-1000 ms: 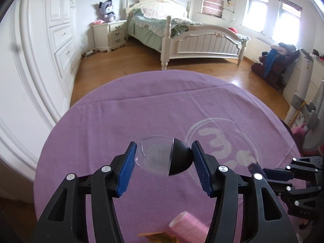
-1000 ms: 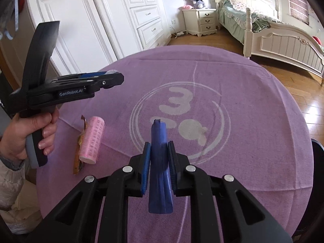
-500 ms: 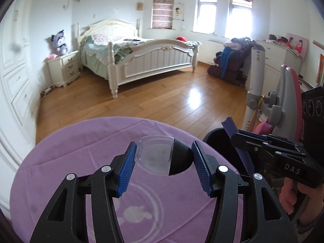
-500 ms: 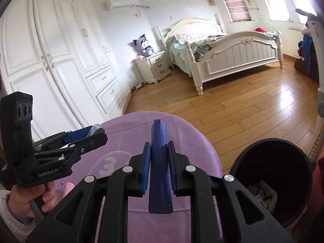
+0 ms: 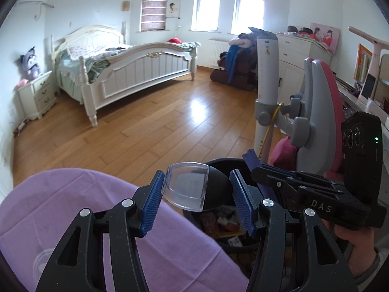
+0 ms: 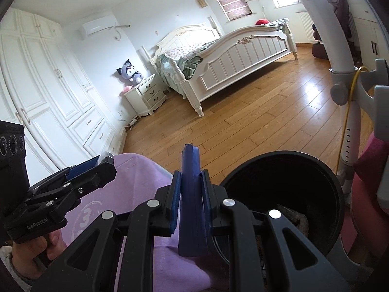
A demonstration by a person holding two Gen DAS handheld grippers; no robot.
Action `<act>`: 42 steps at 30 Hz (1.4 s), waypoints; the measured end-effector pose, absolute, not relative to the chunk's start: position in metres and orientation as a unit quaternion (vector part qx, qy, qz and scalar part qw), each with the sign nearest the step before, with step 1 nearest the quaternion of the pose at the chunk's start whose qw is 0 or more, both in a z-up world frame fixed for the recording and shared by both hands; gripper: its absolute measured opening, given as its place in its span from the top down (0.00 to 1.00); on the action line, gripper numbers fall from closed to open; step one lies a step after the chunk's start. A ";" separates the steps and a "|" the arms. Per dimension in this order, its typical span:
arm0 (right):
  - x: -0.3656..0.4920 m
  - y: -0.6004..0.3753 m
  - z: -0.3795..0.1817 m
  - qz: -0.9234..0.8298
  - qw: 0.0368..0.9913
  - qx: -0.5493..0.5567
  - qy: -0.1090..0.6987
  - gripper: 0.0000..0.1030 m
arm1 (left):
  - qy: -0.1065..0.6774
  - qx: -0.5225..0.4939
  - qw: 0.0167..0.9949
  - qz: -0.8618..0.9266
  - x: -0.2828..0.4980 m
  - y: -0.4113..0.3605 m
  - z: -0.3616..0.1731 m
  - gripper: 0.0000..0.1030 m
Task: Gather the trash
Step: 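Carry the cap and blue stick over the black bin and open both tools, then move both tools back over the table toward the last items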
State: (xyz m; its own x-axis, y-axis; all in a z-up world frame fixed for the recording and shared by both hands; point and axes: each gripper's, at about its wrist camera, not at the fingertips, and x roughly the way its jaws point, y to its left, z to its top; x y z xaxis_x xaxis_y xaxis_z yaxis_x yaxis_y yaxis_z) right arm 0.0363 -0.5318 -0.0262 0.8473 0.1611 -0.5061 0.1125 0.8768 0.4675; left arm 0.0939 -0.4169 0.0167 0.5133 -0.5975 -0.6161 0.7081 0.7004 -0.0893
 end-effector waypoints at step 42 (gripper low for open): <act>0.014 -0.530 -0.038 -0.006 0.908 0.287 0.304 0.36 | 0.334 0.075 0.869 -0.356 0.071 -0.395 0.014 0.09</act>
